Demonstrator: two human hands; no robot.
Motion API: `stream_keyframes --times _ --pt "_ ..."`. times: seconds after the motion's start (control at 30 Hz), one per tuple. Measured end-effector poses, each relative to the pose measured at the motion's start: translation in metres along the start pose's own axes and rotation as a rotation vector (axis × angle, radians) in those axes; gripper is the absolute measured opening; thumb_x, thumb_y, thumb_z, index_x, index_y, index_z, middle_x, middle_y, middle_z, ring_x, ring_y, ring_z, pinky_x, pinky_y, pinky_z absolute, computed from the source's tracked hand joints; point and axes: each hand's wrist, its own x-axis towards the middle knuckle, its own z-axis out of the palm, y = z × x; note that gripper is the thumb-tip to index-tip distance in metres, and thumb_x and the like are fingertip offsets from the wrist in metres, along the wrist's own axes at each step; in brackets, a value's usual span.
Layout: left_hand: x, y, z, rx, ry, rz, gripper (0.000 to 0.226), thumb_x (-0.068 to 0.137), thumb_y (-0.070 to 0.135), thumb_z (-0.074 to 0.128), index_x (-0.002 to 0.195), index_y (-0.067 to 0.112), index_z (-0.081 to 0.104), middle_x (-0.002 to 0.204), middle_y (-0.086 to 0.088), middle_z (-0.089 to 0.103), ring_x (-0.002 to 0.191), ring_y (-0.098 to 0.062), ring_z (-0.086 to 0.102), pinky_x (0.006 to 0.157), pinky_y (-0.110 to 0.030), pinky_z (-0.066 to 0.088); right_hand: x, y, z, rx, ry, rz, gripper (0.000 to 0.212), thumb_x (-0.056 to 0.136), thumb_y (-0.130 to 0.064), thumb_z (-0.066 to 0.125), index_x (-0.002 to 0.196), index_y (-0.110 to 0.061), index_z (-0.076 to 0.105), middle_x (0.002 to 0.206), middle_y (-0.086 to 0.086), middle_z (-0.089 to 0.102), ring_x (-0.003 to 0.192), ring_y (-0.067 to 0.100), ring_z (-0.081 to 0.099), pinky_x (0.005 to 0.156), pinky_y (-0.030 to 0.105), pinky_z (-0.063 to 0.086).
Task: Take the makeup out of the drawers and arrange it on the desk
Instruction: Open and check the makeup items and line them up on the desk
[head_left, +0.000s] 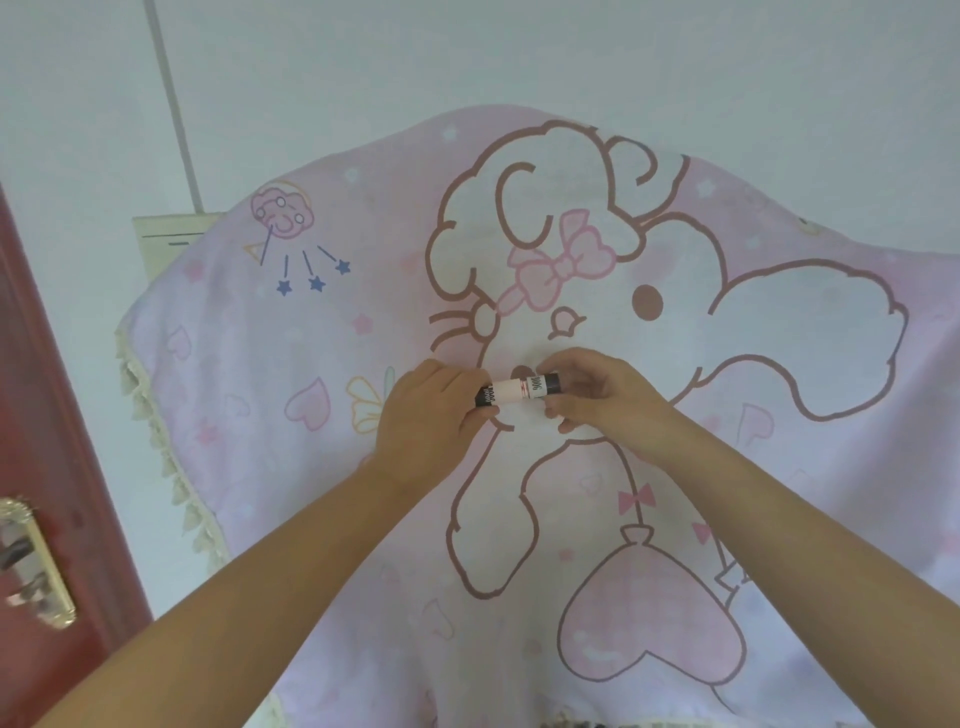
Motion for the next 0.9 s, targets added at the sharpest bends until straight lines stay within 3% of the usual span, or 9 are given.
stream_keyframes --times 0.07,0.17,0.27,0.53,0.63,0.7,0.77,0.9 --pt "-0.005 -0.001 -0.003 -0.003 -0.016 -0.015 0.032 0.076 0.032 0.049 0.076 0.007 0.069 0.064 -0.003 0.067 0.055 -0.023 0.061 0.068 -0.026 0.035 -0.001 0.0 0.003 0.05 -0.049 0.032 0.03 0.086 -0.004 0.058 0.092 -0.033 0.053 0.092 -0.006 0.059 0.074 0.011 0.06 0.062 0.016 0.053" --pt "-0.017 -0.002 -0.01 -0.007 -0.053 -0.017 0.032 0.076 0.033 0.047 0.074 0.009 0.068 0.062 0.0 0.065 0.053 -0.021 0.059 0.06 -0.022 0.037 -0.003 0.002 0.014 0.075 -0.07 0.104 0.015 0.091 -0.015 0.051 0.089 -0.029 0.055 0.077 -0.001 0.061 0.06 0.01 0.059 0.056 0.017 0.051" --pt "-0.039 -0.003 -0.012 -0.021 -0.087 -0.044 0.032 0.076 0.033 0.047 0.074 0.009 0.068 0.06 0.0 0.064 0.052 -0.021 0.058 0.065 -0.026 0.034 -0.008 0.012 0.028 0.076 -0.082 0.112 0.017 0.09 -0.006 0.052 0.083 -0.02 0.058 0.066 0.002 0.058 0.051 0.009 0.055 0.051 0.015 0.049" --pt "-0.145 0.01 -0.002 -0.063 -0.238 -0.234 0.032 0.074 0.036 0.048 0.073 0.011 0.067 0.06 0.002 0.064 0.065 -0.01 0.043 0.064 -0.025 0.032 -0.044 0.079 0.09 0.141 -0.242 0.231 0.033 0.084 0.013 0.051 0.082 -0.019 0.056 0.075 0.001 0.057 0.052 -0.001 0.058 0.053 0.014 0.049" --pt "-0.194 0.024 0.0 -0.095 -0.419 -0.346 0.028 0.074 0.038 0.055 0.073 0.012 0.066 0.061 0.004 0.064 0.059 -0.016 0.057 0.064 -0.022 0.034 -0.062 0.11 0.119 0.14 -0.315 0.345 0.033 0.083 0.015 0.05 0.08 -0.018 0.055 0.076 0.002 0.057 0.052 -0.001 0.058 0.055 0.016 0.049" --pt "-0.22 0.036 -0.003 -0.171 -0.62 -0.486 0.022 0.082 0.033 0.062 0.084 0.011 0.065 0.072 0.002 0.064 0.071 -0.019 0.058 0.064 -0.017 0.033 -0.074 0.134 0.139 0.117 -0.381 0.434 0.033 0.083 0.015 0.049 0.079 -0.018 0.055 0.077 0.003 0.057 0.054 0.001 0.058 0.057 0.018 0.049" --pt "-0.246 0.047 0.0 -0.215 -0.835 -0.663 0.024 0.09 0.034 0.053 0.098 0.013 0.06 0.083 0.003 0.058 0.083 -0.016 0.05 0.07 -0.022 0.035 -0.087 0.158 0.16 0.094 -0.442 0.542 0.03 0.084 0.014 0.049 0.081 -0.016 0.054 0.084 0.007 0.059 0.06 0.008 0.058 0.058 0.017 0.05" --pt "-0.295 0.067 0.009 -0.202 -1.106 -0.868 0.027 0.094 0.033 0.046 0.107 0.012 0.056 0.104 -0.004 0.064 0.1 -0.02 0.057 0.077 -0.026 0.042 -0.111 0.2 0.2 0.103 -0.526 0.777 0.022 0.085 0.013 0.047 0.092 -0.006 0.055 0.095 0.02 0.059 0.06 0.015 0.058 0.063 0.023 0.05"
